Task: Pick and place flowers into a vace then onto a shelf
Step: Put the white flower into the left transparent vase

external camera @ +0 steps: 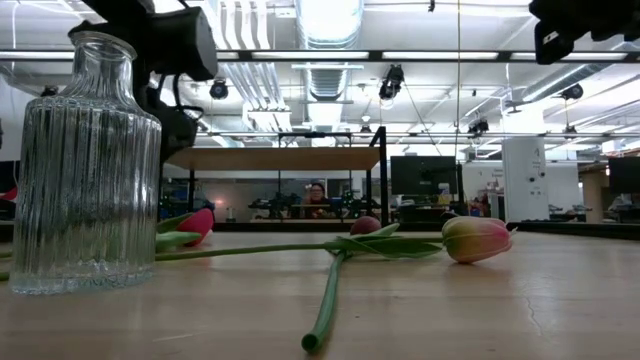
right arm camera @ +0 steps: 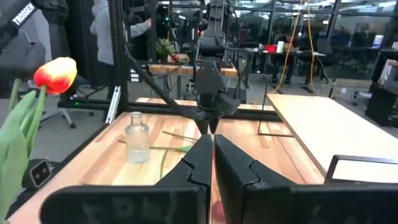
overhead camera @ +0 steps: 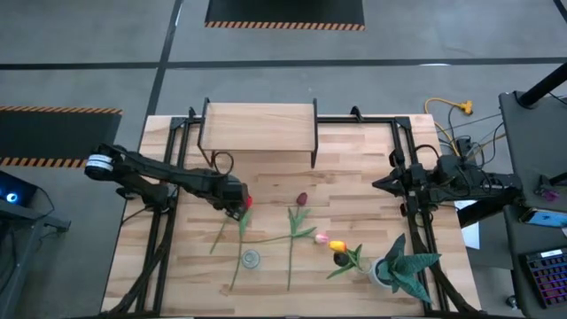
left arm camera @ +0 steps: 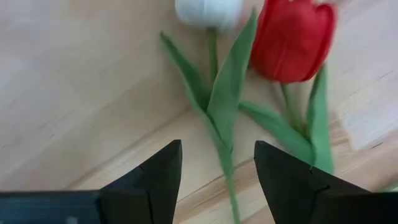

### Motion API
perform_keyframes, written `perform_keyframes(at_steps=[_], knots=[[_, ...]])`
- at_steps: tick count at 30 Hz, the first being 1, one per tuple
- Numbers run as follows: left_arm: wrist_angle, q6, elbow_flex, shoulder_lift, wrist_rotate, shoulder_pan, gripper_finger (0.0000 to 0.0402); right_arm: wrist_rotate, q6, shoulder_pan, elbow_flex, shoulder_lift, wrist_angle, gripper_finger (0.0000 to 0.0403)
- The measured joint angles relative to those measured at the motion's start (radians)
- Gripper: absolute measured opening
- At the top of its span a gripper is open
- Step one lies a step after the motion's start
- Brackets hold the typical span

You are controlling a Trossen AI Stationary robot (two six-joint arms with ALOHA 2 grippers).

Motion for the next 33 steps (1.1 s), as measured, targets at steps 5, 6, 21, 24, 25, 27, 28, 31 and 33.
perform_keyframes(at_steps=[5,6,21,24,25,27,28,31,33], knots=[[0.048,-0.037,-0.054,0.0,0.0,-0.019,0.0185,-0.052,-0.039,0.0,-0.013,-0.029,0.007,0.0008],[0.068,-0.047,-0.067,0.0,0.001,-0.019,0.0185,-0.053,-0.037,0.0,-0.021,-0.04,0.008,0.0008],[0.214,-0.072,-0.191,-0.004,-0.004,-0.023,0.0176,0.003,0.064,0.0,-0.091,-0.116,0.143,0.0008],[0.215,-0.072,-0.2,-0.003,-0.005,-0.023,0.0155,0.003,0.064,0.0,-0.091,-0.112,0.169,0.0008],[0.214,-0.072,-0.202,-0.003,-0.006,-0.023,0.0147,0.003,0.063,0.0,-0.091,-0.113,0.168,0.0008],[0.211,-0.072,-0.205,-0.003,-0.007,-0.023,0.0125,0.003,0.056,0.0,-0.092,-0.111,0.164,0.0008],[0.209,-0.072,-0.206,-0.003,-0.007,-0.023,0.0113,0.003,0.056,0.0,-0.093,-0.111,0.162,0.0008],[0.205,-0.072,-0.207,-0.002,-0.009,-0.023,0.0072,0.003,0.054,0.0,-0.093,-0.111,0.161,0.0008],[0.196,-0.072,-0.202,-0.002,-0.011,-0.022,0.0042,0.003,0.054,0.0,-0.093,-0.111,0.161,0.0008]])
